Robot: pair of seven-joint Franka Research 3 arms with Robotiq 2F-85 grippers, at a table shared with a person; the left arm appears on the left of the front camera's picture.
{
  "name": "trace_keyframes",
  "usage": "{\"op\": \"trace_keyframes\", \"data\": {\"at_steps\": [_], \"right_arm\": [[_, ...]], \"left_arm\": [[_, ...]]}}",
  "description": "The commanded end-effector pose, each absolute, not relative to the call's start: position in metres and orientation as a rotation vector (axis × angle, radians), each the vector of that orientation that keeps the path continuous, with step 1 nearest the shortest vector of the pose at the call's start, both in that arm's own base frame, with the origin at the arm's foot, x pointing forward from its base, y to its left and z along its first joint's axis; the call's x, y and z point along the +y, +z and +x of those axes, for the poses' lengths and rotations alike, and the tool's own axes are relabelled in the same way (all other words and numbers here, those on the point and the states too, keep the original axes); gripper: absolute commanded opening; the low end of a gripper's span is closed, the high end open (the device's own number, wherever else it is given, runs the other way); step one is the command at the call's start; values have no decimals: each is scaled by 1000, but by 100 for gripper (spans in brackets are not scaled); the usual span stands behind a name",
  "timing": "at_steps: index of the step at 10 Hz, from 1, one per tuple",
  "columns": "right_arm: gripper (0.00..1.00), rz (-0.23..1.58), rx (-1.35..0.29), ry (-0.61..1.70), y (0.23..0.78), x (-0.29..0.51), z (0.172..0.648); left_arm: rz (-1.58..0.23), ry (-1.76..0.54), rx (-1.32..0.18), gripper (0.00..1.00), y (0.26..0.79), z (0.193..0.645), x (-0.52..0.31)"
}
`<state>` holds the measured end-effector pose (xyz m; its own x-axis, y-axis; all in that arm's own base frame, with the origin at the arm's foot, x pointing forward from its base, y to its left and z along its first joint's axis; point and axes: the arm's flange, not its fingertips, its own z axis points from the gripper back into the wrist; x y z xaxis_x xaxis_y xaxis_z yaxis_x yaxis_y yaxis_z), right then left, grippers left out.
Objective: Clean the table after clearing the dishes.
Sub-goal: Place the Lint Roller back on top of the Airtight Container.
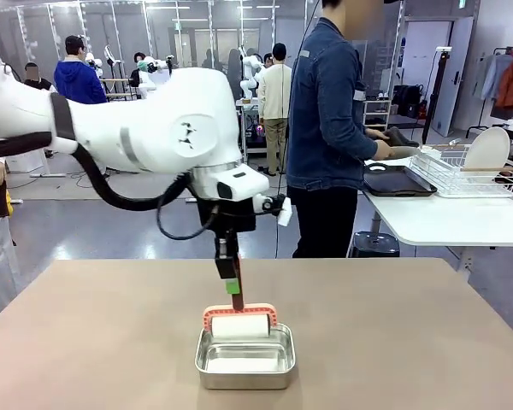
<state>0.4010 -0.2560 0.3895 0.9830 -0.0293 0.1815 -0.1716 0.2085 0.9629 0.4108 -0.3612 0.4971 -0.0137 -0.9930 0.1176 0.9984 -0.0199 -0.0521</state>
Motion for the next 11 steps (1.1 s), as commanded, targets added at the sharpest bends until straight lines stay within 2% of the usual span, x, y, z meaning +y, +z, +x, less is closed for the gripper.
{"op": "trace_keyframes", "data": {"at_steps": [1,4,11], "right_arm": [[100,1345,-173,98,390,-252,397],[100,1345,-173,98,390,-252,397],[100,1345,-173,98,390,-252,397]], "left_arm": [[-93,-1545,-39,20,489,418,-386],[-94,-1498,3,20,458,433,-387],[-38,-1538,0,20,414,463,-366]]}}
